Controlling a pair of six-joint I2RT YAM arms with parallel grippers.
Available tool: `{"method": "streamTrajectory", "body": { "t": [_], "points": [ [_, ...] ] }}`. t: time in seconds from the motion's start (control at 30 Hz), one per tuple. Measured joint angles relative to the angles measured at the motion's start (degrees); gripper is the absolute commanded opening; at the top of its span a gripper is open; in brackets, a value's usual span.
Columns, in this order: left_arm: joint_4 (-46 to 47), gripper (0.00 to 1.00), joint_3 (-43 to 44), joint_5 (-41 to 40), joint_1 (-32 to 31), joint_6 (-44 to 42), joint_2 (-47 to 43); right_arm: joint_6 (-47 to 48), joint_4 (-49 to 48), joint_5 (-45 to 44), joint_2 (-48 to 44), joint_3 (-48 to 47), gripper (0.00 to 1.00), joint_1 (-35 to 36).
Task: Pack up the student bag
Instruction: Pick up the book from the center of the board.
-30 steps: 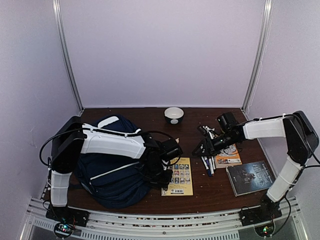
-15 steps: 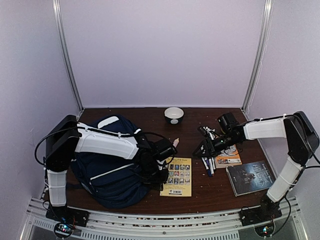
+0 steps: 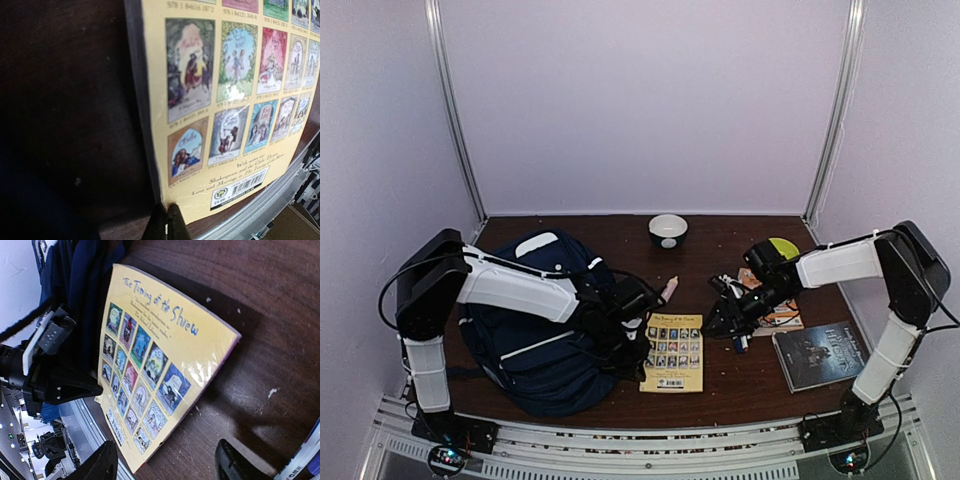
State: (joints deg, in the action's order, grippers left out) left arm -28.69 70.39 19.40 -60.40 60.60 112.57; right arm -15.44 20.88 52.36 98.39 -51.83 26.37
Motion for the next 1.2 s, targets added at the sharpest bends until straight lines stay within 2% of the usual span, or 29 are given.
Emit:
{"method": "streamTrajectory", "body": {
  "t": [0.13,0.37,0.63,0.7,0.8,1.0,1.03,1.07,1.13,1.2],
  "points": [
    [1.09,0.00,-0.90,0.39,0.11,0.15,-0.44,-4.35,-1.57,-2.38,-0.07,2.80,0.68,1.11],
    [4.07,0.00,-3.06,0.48,0.11,1.07,-1.38,-9.01,-4.33,0.39,1.77,3.41,0.65,4.00],
    [8.31,0.00,-5.27,1.77,0.37,1.92,-1.88,-15.74,-13.81,7.26,5.92,4.07,0.52,4.52],
    [8.79,0.00,-5.31,1.88,0.37,1.92,-1.77,-18.49,-17.94,8.00,5.97,5.68,0.46,4.52],
    [9.42,0.00,-5.31,2.10,0.37,1.88,-1.62,-21.92,-23.45,8.83,5.92,8.44,0.31,4.52],
    [9.60,0.00,-5.46,1.62,0.35,1.29,-1.95,-22.43,-24.76,7.63,5.46,8.70,0.08,4.52],
    [9.44,0.01,-5.46,0.90,0.26,1.03,-2.10,-22.12,-24.79,7.48,5.14,8.70,0.04,4.52],
    [9.14,0.07,-5.46,0.11,0.07,0.81,-2.32,-21.88,-24.72,7.39,4.61,8.70,0.00,4.50],
    [8.33,0.23,-5.49,-2.08,-0.28,0.20,-2.91,-20.98,-24.00,7.19,2.08,8.57,0.00,4.48],
    [6.36,0.33,-5.44,-5.25,-0.39,-0.81,-4.15,-18.84,-22.01,7.06,-0.85,7.65,0.00,4.28]
  ]
}}
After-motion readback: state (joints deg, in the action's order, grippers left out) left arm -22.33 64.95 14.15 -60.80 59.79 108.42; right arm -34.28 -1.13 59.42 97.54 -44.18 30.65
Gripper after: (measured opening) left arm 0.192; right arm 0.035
